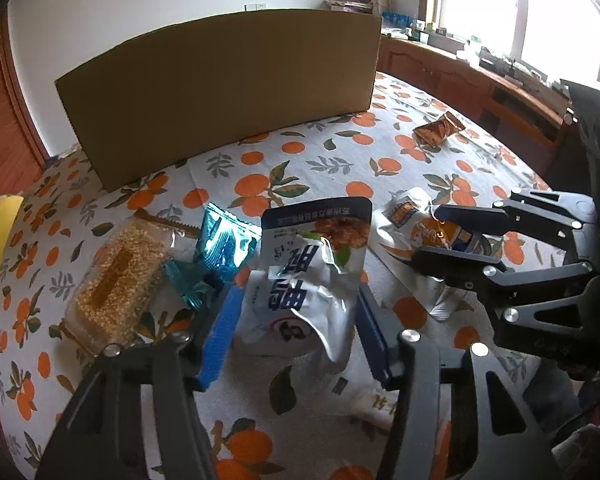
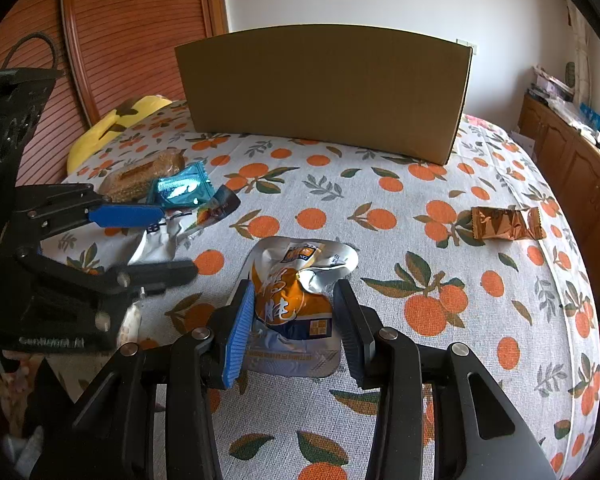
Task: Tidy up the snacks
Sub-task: 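Close the right tool on the silver-orange pouch while the left tool grasps a white packet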
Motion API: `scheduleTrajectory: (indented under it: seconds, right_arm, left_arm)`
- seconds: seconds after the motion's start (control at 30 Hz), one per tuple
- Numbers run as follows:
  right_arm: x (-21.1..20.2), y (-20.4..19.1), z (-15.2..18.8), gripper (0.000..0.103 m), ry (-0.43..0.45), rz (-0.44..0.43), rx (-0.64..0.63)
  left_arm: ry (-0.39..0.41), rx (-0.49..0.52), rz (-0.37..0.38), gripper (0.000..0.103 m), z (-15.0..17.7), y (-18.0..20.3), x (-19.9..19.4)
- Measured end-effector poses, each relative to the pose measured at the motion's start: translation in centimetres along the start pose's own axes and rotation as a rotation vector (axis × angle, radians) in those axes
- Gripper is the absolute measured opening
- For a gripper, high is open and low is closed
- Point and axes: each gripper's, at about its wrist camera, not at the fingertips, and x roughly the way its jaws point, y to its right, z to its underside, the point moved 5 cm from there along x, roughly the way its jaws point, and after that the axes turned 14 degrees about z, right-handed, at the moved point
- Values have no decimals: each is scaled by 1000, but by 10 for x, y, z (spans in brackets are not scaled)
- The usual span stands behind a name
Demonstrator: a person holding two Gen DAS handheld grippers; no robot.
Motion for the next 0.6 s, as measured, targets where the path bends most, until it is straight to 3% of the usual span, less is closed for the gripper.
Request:
scheduleTrajectory:
  seconds: [0.03,0.6]
  right_arm:
    - [0,0,0,40,0,0,0]
    - [1,0,0,40,1,7,-7]
  left_arm:
    - [7,-4,10,47,0,0,-2]
    - [90,-55,6,34,-4,-5,-32]
